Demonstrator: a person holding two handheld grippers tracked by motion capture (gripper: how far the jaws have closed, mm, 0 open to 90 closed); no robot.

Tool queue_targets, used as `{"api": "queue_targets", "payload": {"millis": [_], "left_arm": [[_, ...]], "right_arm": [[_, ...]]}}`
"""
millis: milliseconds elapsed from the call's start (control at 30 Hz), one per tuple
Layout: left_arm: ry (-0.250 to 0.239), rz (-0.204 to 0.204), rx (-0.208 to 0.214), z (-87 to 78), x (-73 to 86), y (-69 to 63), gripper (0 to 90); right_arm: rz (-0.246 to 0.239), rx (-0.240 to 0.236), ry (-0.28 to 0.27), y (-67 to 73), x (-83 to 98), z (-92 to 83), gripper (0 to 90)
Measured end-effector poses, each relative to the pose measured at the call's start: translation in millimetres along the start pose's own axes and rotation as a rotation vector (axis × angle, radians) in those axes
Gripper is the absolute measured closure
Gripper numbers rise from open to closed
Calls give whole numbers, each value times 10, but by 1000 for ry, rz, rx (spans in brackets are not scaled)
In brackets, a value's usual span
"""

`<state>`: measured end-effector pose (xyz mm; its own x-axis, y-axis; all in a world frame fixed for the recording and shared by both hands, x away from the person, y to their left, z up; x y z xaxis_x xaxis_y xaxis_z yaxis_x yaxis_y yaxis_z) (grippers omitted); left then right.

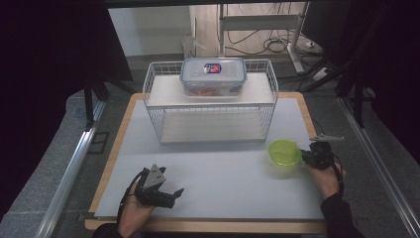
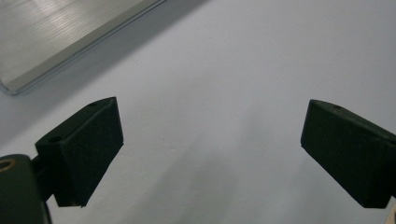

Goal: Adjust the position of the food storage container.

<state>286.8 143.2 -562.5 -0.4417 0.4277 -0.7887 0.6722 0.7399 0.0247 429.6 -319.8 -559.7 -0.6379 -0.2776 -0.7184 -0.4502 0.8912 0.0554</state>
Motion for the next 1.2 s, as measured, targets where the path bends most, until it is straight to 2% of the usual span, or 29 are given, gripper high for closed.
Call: {"api": "queue_targets", "payload": {"millis": [167,367,500,533,633,733,1033,1200], "left_arm": [[6,2,1,5,4,-2,57],[13,6,1,11,10,-3,57],[15,6,3,18,14,-6,57],[15,6,3,18,14,-7,57],[15,7,2,17,13,-7,57],[17,7,2,20,18,-5,58],[19,9,0,22,18,-9,58],[21,14,1,20,18,-12,58]], "right_arm": [[14,-25,-13,14,-16,25,897],[11,-25,-3,21,-6,44,897],[14,24,-10,-27,-58,-11,897],[20,38,-20,-47,-91,-38,897],[42,39,-72,-61,-217,-128,897],[30,41,-95,-13,-294,-193,897],[-7,53,-72,88,-313,-173,897],[1,55,-59,125,-297,-162,897]]}}
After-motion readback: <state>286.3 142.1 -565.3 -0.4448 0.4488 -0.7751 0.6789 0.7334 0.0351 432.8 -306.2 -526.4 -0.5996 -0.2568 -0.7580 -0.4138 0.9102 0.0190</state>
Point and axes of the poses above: each handheld gripper's, and its own axes: z roughly forward along the jaws, x roughly out of its underside, y roughly to its left, the point moved 7 cm from there along z, roughly forward along the jaws, and after that the axes turned 2 degrees about -z, right-handed, at the moved point
